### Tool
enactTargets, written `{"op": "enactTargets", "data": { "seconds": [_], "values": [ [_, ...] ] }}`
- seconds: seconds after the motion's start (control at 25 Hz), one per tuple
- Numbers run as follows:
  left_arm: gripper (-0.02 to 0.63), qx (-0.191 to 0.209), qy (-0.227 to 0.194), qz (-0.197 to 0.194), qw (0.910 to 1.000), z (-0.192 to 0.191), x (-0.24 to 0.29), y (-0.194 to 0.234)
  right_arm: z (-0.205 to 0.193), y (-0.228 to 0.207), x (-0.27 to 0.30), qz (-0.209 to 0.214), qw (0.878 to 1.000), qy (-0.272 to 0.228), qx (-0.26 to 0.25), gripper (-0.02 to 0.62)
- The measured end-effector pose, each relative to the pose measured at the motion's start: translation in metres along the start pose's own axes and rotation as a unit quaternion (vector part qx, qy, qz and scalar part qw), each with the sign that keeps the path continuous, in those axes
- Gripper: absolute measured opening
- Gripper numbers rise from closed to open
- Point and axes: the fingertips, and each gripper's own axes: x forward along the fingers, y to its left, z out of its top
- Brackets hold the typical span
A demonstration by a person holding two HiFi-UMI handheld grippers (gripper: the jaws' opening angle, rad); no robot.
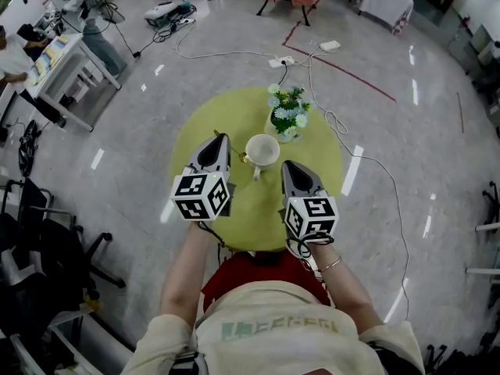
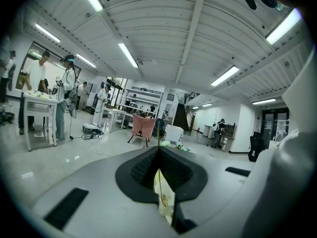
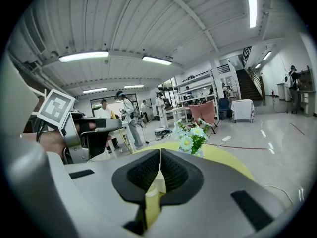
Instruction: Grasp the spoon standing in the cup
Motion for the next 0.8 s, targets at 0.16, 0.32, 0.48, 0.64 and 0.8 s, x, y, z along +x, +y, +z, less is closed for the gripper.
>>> {"op": "enactTargets", "data": {
  "seconds": [0.16, 0.32, 0.48, 0.64, 0.8],
  "values": [
    [0.025, 0.004, -0.008, 0.012, 0.9999, 0.007, -0.017, 0.011, 0.003, 0.015, 0.001, 0.010, 1.000, -0.003, -0.007, 0.037],
    [0.025, 0.005, -0.017, 0.026, 0.9995, 0.016, -0.036, 0.026, 0.009, 0.032, 0.002, 0.020, 1.000, -0.007, -0.015, 0.037],
    [0.025, 0.000, -0.025, 0.038, 0.9990, 0.016, -0.053, 0.035, 0.010, 0.043, 0.000, 0.025, 0.999, -0.012, -0.019, 0.037],
    [0.025, -0.006, -0.028, 0.046, 0.9985, 0.015, -0.069, 0.044, 0.012, 0.053, -0.002, 0.028, 0.999, -0.015, -0.023, 0.037],
    [0.025, -0.013, -0.030, 0.053, 0.9981, 0.011, -0.086, 0.050, 0.011, 0.064, -0.006, 0.032, 0.999, -0.016, -0.029, 0.038]
  ]
}}
